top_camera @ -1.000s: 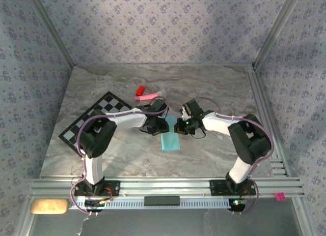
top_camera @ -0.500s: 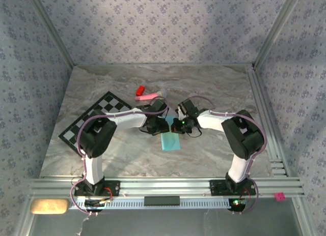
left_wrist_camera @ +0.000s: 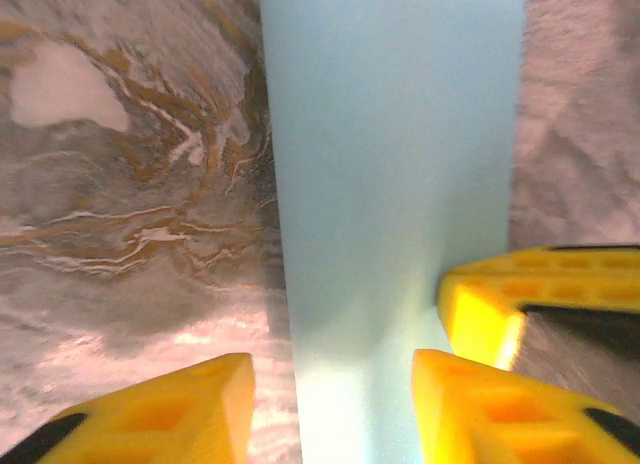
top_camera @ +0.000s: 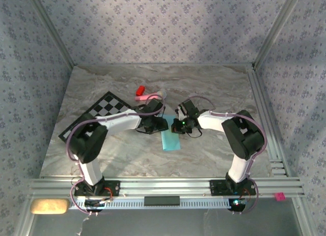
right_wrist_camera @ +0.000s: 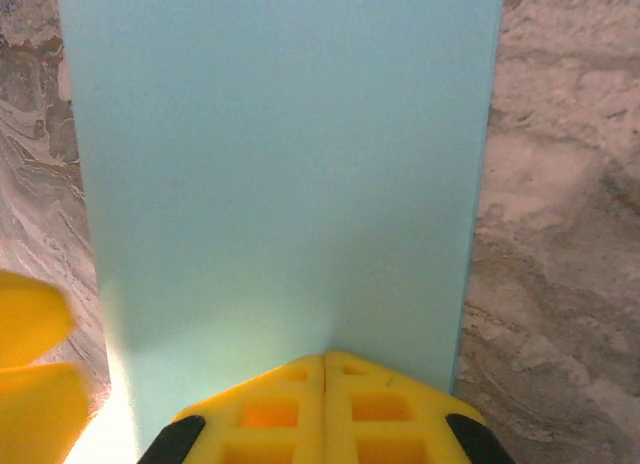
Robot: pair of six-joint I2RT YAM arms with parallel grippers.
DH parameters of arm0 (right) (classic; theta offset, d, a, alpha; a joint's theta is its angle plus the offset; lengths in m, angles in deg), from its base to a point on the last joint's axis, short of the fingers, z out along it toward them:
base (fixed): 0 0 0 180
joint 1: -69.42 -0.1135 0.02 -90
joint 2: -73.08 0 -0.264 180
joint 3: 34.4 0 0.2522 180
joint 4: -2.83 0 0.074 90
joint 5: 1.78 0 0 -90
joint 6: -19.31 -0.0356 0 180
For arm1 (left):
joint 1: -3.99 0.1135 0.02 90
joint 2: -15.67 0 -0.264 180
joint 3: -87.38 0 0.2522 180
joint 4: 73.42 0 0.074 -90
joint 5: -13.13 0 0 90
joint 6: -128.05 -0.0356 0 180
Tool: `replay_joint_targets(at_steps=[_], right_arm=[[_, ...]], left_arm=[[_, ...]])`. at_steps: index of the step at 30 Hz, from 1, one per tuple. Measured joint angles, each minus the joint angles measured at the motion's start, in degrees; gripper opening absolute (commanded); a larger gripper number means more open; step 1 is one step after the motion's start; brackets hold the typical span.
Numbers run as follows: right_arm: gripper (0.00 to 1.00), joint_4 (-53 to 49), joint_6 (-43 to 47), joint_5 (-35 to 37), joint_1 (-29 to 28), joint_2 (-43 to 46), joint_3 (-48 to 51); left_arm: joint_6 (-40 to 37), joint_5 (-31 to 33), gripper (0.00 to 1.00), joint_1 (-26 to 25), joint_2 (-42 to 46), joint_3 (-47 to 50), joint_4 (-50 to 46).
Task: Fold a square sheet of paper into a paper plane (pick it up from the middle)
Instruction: First fold the square sheet of paper in half at the center of the table.
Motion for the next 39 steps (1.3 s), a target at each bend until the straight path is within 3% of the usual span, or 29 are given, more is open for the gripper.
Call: replay_joint_targets(at_steps=[6, 11, 19, 39], right_arm=[[0.0, -0.2, 0.0, 0.0, 0.2, 0.0, -0.1], [0.0, -0.9, 0.0, 0.0, 0.2, -0.3, -0.6], [0.0, -1.2, -0.1, 0.0, 0.3, -0.3, -0.7], [0.0, -0.8, -0.5, -0.2, 0.4, -0.2, -0.3]], left_arm=[[1.4, -4.9, 0.15, 2.6, 8.0, 7.0, 10.3], [3.0, -12.7, 0.0, 3.8, 6.9, 11.0, 20.3], [4.4, -18.6, 0.0, 3.7, 2.1, 11.6, 28.5], [1.0, -17.1, 0.0, 3.8, -2.7, 16.0, 27.9]])
